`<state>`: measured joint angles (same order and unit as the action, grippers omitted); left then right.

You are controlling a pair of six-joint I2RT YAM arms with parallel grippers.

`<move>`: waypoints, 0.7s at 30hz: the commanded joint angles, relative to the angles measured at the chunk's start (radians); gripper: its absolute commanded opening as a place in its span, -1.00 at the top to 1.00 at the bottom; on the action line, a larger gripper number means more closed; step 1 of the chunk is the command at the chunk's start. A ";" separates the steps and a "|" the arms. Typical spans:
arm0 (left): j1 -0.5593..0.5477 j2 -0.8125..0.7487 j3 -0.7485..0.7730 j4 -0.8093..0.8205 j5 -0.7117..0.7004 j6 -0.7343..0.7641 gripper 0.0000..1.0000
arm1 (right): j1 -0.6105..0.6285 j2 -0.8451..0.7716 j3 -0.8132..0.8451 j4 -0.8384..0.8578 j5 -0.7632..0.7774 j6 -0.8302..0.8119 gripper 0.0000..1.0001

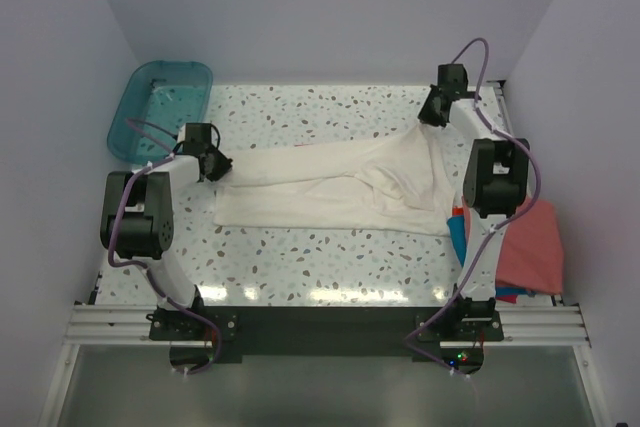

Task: Fold and stack the t-shirts
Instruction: Fold the tshirt

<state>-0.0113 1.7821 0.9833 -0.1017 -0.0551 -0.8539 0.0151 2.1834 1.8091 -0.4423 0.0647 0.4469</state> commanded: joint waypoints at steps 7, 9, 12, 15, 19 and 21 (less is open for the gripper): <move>0.008 0.002 0.093 0.128 0.004 0.073 0.62 | -0.061 0.064 0.039 0.168 -0.124 0.070 1.00; 0.008 0.022 0.115 0.151 0.027 0.096 0.56 | -0.070 0.072 0.059 0.159 -0.152 0.065 0.71; 0.007 0.011 0.109 0.204 0.087 0.122 0.25 | -0.075 0.036 0.050 0.142 -0.158 0.049 -0.13; -0.001 -0.016 0.097 0.226 0.112 0.142 -0.01 | -0.073 -0.031 0.024 0.094 -0.141 0.032 -0.47; -0.024 -0.046 0.097 0.168 0.081 0.147 -0.04 | -0.066 -0.183 -0.104 0.018 -0.094 0.023 -0.46; -0.042 -0.065 0.091 0.125 0.063 0.142 -0.04 | -0.043 -0.329 -0.265 0.036 -0.068 0.012 -0.30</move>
<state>-0.0284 1.7828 1.0618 0.0338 0.0212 -0.7387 -0.0540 2.0911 1.6627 -0.3855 -0.0433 0.4831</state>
